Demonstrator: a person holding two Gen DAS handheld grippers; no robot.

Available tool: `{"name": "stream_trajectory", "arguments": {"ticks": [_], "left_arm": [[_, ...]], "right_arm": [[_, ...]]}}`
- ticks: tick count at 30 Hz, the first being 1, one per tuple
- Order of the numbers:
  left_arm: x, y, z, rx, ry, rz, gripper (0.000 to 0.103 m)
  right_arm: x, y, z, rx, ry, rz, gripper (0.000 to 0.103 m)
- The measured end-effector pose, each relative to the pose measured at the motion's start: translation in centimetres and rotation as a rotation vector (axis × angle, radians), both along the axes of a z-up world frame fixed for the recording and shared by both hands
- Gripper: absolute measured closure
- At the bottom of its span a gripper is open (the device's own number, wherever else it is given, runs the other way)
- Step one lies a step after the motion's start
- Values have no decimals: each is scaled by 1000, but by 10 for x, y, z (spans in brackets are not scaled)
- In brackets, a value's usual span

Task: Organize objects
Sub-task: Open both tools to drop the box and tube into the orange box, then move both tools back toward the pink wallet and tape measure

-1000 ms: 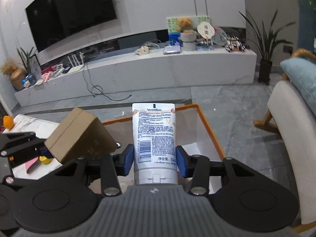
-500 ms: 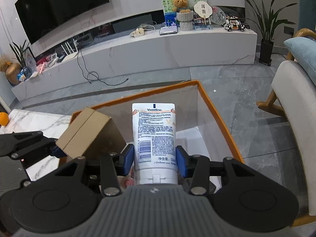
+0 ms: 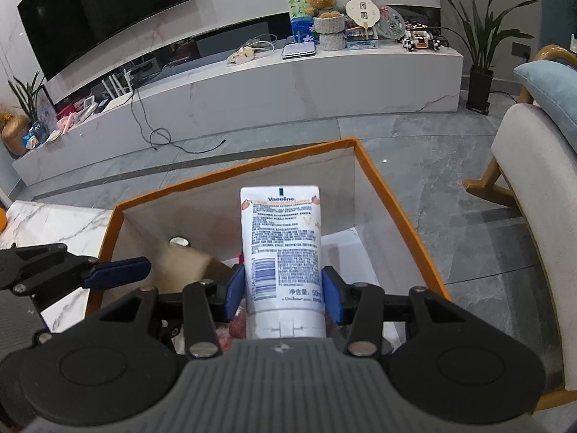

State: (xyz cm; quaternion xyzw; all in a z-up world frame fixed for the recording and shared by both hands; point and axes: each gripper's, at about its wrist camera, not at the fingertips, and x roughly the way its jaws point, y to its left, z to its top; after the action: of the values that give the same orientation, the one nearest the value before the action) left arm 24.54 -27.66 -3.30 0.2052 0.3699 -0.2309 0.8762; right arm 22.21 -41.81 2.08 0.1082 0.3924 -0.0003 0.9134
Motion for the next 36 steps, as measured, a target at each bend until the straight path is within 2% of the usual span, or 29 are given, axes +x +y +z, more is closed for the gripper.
{"name": "stream_trajectory", "arguments": {"ticks": [4,11,16,25,31,36], "left_arm": [[-2,0,4,-7,-7,-4,48],[-11,5,11,-22,-23,-10,47],[-15,16,29,-43,-61,5,47],[-23,63,53,-58,-114,65,44],[-29,101,50,-55,-112,116,44],[-36,136,49,-73,-108,153,44]], "right_arm": [[-2,0,5,-2,-17,-10,49],[-9,-1,17,-5,-58,-15,49],[-16,-1,26,-12,-92,-8,49],[-32,6,38,-48,-139,16,49],[-49,21,43,-78,-161,45,49],[-68,35,52,-82,-217,80,49]]}}
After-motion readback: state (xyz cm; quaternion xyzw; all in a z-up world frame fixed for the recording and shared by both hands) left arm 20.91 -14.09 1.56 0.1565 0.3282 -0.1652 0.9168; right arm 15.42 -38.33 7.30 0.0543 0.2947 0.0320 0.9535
